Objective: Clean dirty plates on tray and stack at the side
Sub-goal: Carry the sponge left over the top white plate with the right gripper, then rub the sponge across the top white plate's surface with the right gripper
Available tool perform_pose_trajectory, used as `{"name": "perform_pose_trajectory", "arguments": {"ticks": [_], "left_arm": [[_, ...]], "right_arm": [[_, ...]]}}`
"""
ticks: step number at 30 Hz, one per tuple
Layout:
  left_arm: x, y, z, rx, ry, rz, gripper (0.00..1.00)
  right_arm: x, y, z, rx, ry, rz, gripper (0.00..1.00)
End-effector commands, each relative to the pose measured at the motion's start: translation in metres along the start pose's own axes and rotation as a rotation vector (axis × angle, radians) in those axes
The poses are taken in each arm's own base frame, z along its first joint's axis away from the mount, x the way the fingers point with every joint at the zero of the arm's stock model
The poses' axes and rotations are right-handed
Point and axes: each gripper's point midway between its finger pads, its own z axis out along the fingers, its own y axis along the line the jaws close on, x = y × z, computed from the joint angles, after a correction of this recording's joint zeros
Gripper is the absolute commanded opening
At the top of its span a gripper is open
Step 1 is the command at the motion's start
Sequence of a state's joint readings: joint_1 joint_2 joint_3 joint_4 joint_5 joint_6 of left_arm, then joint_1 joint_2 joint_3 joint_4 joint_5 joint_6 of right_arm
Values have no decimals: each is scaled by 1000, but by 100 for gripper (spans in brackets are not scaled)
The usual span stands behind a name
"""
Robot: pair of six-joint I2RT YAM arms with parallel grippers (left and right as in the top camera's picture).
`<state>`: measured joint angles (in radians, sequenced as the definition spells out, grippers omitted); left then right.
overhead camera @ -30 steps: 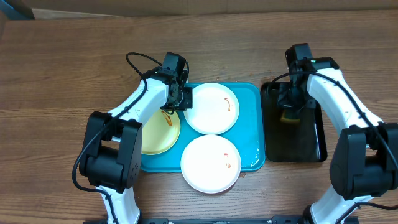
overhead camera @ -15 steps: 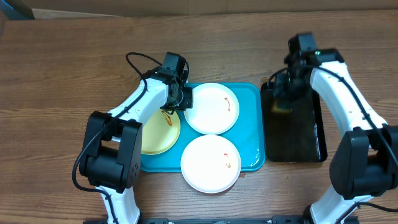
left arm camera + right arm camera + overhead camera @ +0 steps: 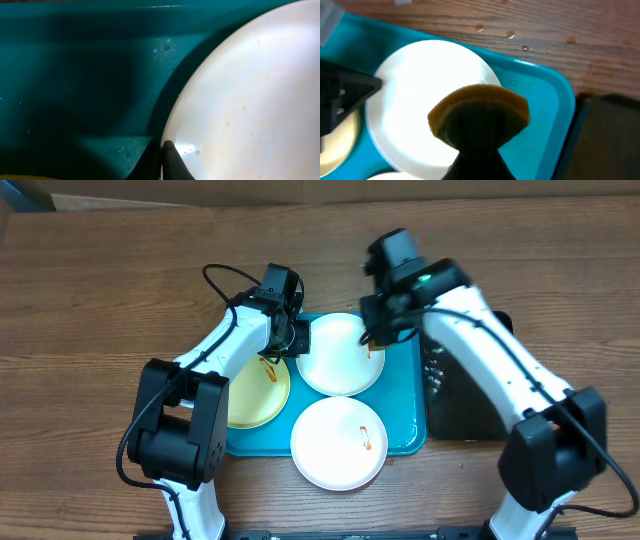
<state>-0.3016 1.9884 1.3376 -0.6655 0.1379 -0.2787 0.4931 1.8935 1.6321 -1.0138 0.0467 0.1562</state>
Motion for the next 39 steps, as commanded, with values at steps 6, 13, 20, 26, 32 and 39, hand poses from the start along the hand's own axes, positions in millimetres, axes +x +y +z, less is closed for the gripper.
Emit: {"name": "perform_pose_trajectory", "arguments": {"ticks": [6,13,20,26,32,39], "left_arm": [[0,2,6,-9,5,9,4],[0,2,6,-9,7,8,4],[0,2,6,-9,7,8,4],[0,2,6,-9,7,8,4],[0,2,6,-9,6,8,4],[-1,2,6,-8,5,8,4]], "right_arm": [[7,-4,54,196,40,-85,4],[26,-8,96,193,138,-82,4],[34,-10,122,169,175,-19,4],[50,-15,146,90,262,62,4],[62,10,144,-214,348,14,4],[62,43,128,-463,370,34,4]]}}
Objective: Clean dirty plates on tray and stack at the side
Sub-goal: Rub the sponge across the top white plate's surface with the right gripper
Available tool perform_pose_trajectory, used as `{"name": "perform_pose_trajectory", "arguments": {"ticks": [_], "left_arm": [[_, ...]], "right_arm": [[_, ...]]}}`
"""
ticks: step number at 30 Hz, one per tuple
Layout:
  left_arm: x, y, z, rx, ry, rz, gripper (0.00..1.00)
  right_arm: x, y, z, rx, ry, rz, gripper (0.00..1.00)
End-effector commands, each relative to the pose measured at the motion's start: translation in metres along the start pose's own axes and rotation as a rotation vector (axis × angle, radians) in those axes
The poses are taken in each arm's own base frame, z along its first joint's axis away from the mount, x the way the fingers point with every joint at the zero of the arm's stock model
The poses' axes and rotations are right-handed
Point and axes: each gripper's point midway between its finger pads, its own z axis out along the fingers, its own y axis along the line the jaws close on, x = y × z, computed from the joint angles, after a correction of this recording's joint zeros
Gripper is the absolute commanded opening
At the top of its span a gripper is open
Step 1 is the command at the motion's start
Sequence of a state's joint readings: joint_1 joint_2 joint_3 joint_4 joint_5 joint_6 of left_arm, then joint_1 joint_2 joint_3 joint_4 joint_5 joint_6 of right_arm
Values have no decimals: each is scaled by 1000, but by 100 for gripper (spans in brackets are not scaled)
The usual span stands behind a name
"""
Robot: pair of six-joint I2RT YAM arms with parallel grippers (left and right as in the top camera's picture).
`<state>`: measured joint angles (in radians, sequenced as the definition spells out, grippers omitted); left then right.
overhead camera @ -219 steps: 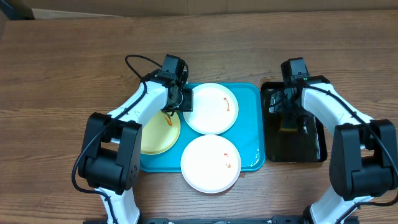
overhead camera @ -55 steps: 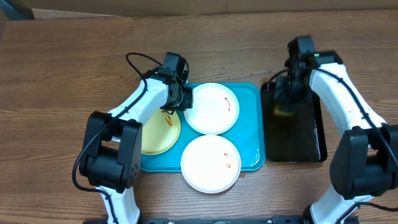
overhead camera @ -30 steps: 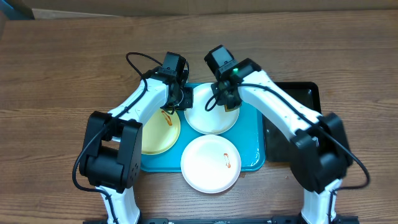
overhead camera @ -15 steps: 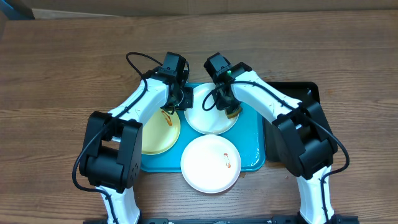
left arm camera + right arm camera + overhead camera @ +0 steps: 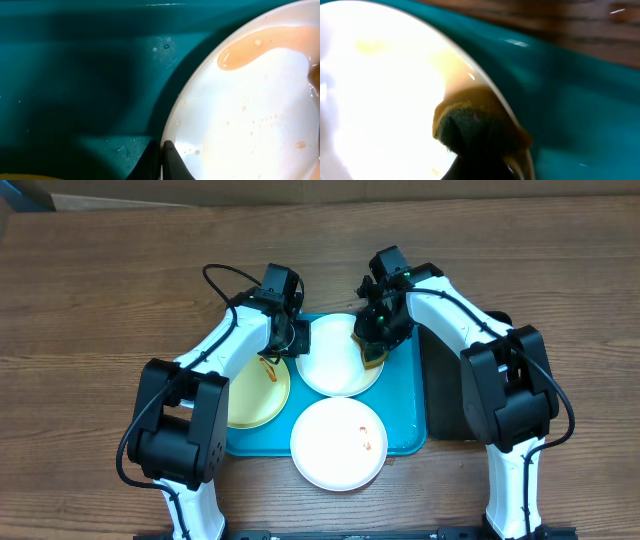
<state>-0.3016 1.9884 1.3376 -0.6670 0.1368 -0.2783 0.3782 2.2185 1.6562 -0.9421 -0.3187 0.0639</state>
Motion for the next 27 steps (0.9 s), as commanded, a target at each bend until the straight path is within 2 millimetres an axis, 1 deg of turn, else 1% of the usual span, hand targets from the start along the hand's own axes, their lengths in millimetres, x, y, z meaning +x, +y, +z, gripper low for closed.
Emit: {"name": "perform_pose_trajectory", "arguments": {"ticks": [1,7,8,10,12,14,16,18,20,22,24,26,27], "left_arm": [[-1,1,6,-6,3,8,4],[-1,1,6,-6,4,8,4],[-1,1,6,-7,5,8,4],[0,2,6,-7,7,8,4],[0,2,6,-8,7,8,4],[0,2,6,-8,9,8,4],[0,2,6,-9,9,8,4],[1,2,6,-9,9,8,4],[0,2,6,-8,9,8,4],[1,2,6,-9,9,8,4],[0,2,6,-9,9,8,4],[0,2,6,-9,9,8,5],[0,2,6,-8,9,8,8]], "right_arm": [[24,32,32,-168,110,-27,4],[20,49,38,-174,91,15,4],[18,54,37,-198,86,10,4],[12,69,29,-275,74,-5,4],[2,77,11,-341,50,-5,4],[-12,82,-18,-392,7,-6,4],[-25,81,-46,-405,-41,-3,4],[-33,76,-75,-404,-88,-10,4],[-34,67,-102,-392,-120,-25,4],[-29,47,-121,-338,-133,6,4],[-21,13,-133,-220,-131,73,4],[-10,-23,-139,-93,-109,140,4],[-2,-41,-141,-29,-87,177,4]]}}
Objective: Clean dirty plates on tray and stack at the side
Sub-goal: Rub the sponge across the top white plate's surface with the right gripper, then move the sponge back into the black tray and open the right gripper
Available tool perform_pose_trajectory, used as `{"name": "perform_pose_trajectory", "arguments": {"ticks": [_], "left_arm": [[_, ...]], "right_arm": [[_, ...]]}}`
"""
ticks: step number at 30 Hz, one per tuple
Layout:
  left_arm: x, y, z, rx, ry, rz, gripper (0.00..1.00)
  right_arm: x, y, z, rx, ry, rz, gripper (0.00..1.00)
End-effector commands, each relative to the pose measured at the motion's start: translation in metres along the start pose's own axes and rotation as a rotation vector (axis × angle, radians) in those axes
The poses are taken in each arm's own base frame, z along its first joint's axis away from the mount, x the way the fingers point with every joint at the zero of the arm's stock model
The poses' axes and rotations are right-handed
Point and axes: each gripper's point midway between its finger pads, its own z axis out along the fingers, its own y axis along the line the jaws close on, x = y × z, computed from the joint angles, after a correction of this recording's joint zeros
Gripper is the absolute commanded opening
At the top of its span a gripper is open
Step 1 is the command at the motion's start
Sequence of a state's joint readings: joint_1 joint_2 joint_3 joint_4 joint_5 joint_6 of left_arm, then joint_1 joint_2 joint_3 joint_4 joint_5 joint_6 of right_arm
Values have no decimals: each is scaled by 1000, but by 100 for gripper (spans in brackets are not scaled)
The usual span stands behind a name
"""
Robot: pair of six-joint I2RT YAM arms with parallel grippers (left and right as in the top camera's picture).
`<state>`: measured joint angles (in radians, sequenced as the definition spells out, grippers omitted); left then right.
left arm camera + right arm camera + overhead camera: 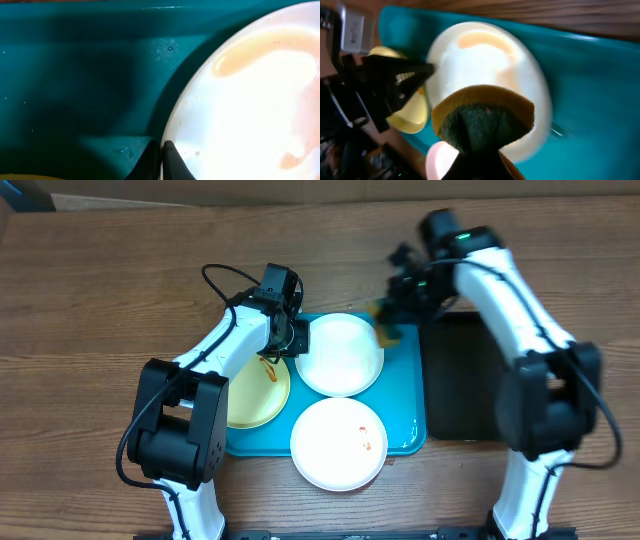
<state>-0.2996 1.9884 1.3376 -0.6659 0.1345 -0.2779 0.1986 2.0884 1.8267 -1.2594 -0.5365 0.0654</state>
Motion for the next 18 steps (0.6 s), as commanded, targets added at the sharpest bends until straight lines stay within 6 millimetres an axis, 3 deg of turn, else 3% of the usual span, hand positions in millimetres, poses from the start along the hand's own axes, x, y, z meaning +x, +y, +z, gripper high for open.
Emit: {"name": "perform_pose_trajectory", "arguments": {"ticks": [1,3,9,18], "left_arm": [[1,1,6,-6,11,9,10],[1,1,6,-6,9,9,14],[1,1,6,-6,9,9,20],[0,1,6,-5,8,9,23]], "right_arm": [[-2,-46,-35,221,-53,29,4],[8,-79,-45,330,-26,99,4],[32,-141,-52,515,4,304,4],[52,-174,-7,518,29,332,4]]}}
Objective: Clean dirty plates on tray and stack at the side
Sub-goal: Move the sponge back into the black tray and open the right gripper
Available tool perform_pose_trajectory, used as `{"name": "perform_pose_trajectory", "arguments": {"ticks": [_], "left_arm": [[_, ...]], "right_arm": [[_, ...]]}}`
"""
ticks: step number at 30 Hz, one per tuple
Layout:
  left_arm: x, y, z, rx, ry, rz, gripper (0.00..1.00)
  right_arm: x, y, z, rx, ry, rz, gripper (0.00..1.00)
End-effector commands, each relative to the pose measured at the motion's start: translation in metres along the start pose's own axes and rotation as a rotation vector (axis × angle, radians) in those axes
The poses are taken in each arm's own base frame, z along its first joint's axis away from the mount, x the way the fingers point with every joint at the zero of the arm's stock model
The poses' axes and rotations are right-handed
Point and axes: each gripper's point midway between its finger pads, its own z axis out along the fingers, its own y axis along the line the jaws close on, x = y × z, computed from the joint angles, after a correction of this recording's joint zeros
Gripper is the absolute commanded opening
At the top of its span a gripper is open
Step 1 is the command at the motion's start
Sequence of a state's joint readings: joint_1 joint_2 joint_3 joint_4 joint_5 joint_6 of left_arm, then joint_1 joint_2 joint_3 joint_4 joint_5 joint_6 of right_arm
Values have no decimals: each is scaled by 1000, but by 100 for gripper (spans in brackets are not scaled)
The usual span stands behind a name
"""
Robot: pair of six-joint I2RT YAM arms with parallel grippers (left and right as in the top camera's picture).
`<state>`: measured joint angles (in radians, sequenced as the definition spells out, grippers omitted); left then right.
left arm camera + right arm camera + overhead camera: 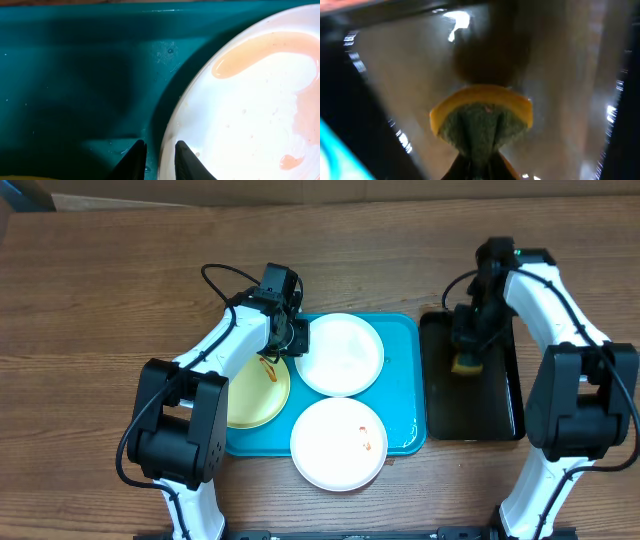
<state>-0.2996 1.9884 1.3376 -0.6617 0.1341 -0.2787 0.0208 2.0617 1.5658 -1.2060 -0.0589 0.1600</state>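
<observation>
On the teal tray (405,395) lie three plates: a white plate (342,356) at the back, a white plate (330,448) with an orange stain at the front, and a stained yellow plate (250,402) on the left. My left gripper (297,340) is open, its fingers (186,161) standing either side of the back plate's left rim. That plate (250,110) shows a wet orange smear. My right gripper (466,356) is shut on a yellow-green sponge (481,117), low over the black tray (500,405).
The black tray's wet floor (560,75) fills the right wrist view. It stands right of the teal tray on the wooden table (100,300). A black cable (222,275) loops off the left arm.
My right gripper has moved with the sponge from the teal tray's back right corner to over the black tray. My left gripper has opened and let go of the back plate's rim.
First the sponge hung over the back white plate's right edge while my left gripper was shut on its left rim. Then the sponge was on the plate and a wet orange smear showed. After that the sponge was off the plate, and now it is over the black tray.
</observation>
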Motion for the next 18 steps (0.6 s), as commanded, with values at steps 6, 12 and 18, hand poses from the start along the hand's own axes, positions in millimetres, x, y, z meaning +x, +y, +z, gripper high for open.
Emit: {"name": "perform_pose_trajectory", "arguments": {"ticks": [6,12,18], "left_arm": [[1,1,6,-6,12,9,35],[1,1,6,-6,12,10,39],[3,1,6,-8,19,9,38]], "right_arm": [[3,-5,18,22,-14,11,61],[-15,-4,-4,10,-68,-23,70],[-46,-28,-43,-12,-160,52,71]]}}
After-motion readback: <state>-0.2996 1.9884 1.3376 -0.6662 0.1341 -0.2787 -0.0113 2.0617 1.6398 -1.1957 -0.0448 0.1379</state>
